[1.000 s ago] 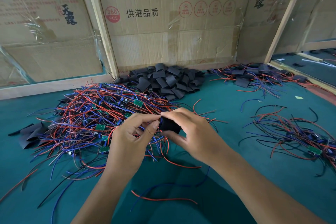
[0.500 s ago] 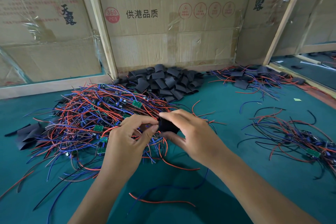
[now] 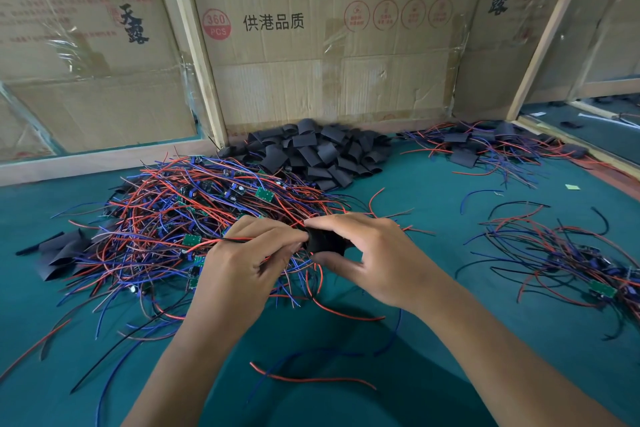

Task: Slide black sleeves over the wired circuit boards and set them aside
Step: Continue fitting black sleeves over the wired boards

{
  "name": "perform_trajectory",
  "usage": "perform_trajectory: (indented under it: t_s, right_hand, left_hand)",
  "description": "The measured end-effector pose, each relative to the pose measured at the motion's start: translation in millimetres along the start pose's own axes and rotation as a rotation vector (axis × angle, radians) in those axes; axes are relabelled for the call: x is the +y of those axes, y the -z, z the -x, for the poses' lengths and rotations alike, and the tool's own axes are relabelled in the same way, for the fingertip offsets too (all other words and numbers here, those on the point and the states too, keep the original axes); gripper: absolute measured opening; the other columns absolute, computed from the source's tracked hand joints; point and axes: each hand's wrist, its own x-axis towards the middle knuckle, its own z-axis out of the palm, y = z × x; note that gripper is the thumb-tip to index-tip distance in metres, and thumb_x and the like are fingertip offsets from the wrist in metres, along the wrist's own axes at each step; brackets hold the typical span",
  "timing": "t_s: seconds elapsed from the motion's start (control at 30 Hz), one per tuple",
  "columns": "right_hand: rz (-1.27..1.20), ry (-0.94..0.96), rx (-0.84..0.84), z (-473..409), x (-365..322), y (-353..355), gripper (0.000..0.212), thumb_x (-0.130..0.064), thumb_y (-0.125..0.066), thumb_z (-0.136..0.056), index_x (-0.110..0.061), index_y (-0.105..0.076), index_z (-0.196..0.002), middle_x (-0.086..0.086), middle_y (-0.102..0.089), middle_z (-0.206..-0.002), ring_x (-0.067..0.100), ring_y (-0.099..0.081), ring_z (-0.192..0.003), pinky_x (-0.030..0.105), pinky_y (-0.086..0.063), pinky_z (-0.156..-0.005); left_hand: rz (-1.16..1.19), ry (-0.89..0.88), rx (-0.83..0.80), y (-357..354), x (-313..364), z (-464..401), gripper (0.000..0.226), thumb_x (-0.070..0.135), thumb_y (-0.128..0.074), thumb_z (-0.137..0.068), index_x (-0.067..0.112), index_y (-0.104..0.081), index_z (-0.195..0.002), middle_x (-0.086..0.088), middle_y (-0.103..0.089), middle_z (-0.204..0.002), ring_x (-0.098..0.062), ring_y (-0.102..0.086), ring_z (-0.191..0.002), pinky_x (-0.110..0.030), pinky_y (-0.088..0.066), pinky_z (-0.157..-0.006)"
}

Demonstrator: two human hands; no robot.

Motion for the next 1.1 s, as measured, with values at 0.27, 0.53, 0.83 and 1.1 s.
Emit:
perform_trajectory:
  t_s: [0.27,0.53,0.83,1.1]
  right_hand:
    - [0.053,0.052,-0.018,-0.6,-0.6,0.2,0.041,-0.025,-0.067,-0.096,-0.008,-0.063,-0.133,0.002,-0.07,-0.121,0.016,-0.062,-0.111,0.023,-0.044,-0.098]
    - [0.083,0.094,0.007,-1.1,-1.3,-2.8,0.041,-0.024,-0.068,-0.094,-0.004,-0.065,-0.129,0.006,-0.071,-0.117,0.018,-0.063,-0.104,0.023,-0.046,-0.093]
    - [0.055,0.087,0.009,-1.0,-0.4,0.0,0.043,-0.027,-0.069,-0.094,-0.005,-0.064,-0.13,0.005,-0.071,-0.116,0.019,-0.064,-0.106,0.028,-0.047,-0.093]
    - [0.127,0.08,0.007,0.3,0.2,-3.9,0.029,-0.009,-0.072,-0.087,-0.007,-0.066,-0.116,0.002,-0.068,-0.098,0.019,-0.056,-0.088,0.037,-0.047,-0.077]
  left_hand:
    - [-0.006,-0.021,-0.006,-0.8,-0.8,-0.1,0.014,0.013,-0.065,-0.091,0.014,-0.078,-0.095,0.013,-0.069,-0.095,-0.017,-0.061,-0.09,-0.036,-0.051,-0.072]
    - [0.296,0.186,-0.125,-6.3,3.8,1.7,0.026,0.007,-0.053,-0.089,0.018,-0.076,-0.093,0.011,-0.06,-0.097,-0.013,-0.058,-0.078,-0.019,-0.042,-0.066]
    - [0.278,0.202,-0.061,-4.5,4.6,0.8,0.031,0.007,-0.053,-0.088,0.029,-0.072,-0.095,0.013,-0.061,-0.098,-0.016,-0.059,-0.076,-0.024,-0.044,-0.062]
    - [0.292,0.212,-0.07,-6.0,3.5,1.3,0.032,0.005,-0.053,-0.087,0.03,-0.073,-0.091,0.012,-0.062,-0.094,-0.015,-0.058,-0.072,-0.023,-0.042,-0.061]
